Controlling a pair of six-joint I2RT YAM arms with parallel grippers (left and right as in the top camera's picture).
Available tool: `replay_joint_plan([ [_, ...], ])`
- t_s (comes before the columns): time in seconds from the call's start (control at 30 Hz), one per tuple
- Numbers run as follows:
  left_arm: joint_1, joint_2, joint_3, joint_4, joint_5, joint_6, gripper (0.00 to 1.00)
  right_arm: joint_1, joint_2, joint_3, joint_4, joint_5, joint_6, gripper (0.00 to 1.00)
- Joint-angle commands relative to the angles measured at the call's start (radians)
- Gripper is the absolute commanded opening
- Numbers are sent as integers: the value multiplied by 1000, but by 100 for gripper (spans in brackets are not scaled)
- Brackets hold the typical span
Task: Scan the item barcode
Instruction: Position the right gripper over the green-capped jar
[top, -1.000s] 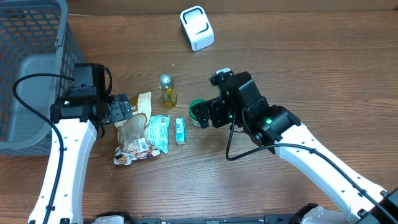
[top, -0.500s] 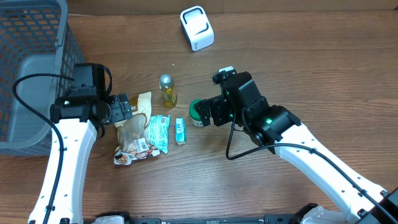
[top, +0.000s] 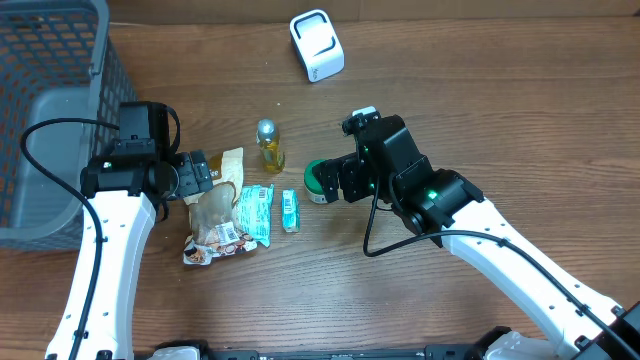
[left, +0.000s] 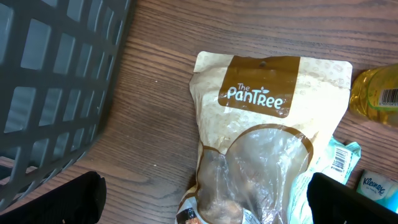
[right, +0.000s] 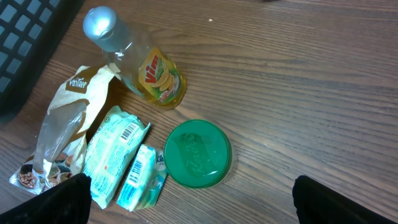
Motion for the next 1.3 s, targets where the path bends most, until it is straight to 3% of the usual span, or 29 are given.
replay_joint_plan([
  [0.0, 2, 2, 22, -2, 4, 15, 99, 3, 8, 27, 5, 10, 0, 100],
  [0.23, 2, 2, 22, -2, 4, 15, 100, 3, 8, 27, 20, -27, 4, 100],
  [0.57, 2, 2, 22, -2, 4, 15, 100, 3, 8, 27, 8, -303, 3, 100],
  [0.8, 2, 2, 22, -2, 4, 15, 100, 3, 13, 27, -14, -280, 5, 100],
  [1.0, 2, 2, 22, -2, 4, 15, 99, 3, 60, 28, -91, -81, 173, 100],
  [1.27, 2, 2, 22, -2, 4, 15, 99, 3, 67, 126, -228, -24, 363, 100],
])
